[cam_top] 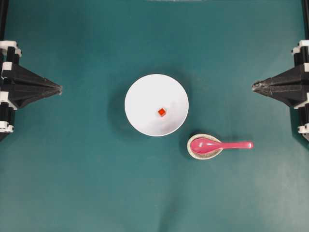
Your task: Grip the spoon and scoop the red block from the bowl with right arm.
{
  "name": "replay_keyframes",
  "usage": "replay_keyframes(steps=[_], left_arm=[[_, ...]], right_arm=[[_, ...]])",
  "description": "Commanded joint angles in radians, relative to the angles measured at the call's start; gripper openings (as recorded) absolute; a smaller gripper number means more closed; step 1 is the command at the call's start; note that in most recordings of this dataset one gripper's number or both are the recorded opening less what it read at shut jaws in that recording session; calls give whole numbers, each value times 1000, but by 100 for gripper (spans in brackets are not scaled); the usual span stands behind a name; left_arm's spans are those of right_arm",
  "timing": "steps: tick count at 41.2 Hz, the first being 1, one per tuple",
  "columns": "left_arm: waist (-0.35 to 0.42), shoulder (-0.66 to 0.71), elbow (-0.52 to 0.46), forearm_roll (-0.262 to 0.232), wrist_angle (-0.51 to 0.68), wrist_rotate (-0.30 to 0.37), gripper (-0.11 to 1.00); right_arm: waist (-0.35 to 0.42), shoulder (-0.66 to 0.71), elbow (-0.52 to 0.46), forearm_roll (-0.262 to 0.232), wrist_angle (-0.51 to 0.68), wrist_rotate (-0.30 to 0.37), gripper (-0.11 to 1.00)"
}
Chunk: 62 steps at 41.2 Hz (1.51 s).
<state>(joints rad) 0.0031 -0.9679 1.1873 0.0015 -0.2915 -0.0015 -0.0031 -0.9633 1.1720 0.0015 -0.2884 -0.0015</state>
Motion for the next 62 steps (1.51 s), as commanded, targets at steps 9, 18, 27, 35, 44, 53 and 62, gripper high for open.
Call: replay_keyframes(steps=[9,18,27,35,44,53,62], left_arm=[[-28,21,-52,9,87,9,0],[-48,29,-52,9,124,0,0],[-57,29,-54,9,166,-2,0],[-57,29,-57,9,187,-2,0],[-57,29,-60,9,232,2,0],[-57,29,-63,9,264,9,0],[-51,32,-63,9,288,14,0]], right_arm=[[8,11,-28,0,-5,6,0],[21,11,-28,5,6,31,0],[48,20,-25,3,35,38,0],[60,25,-21,5,35,37,0],[61,40,-17,40,52,38,0],[77,57,-12,72,95,40,2],[91,92,17,127,95,46,33]])
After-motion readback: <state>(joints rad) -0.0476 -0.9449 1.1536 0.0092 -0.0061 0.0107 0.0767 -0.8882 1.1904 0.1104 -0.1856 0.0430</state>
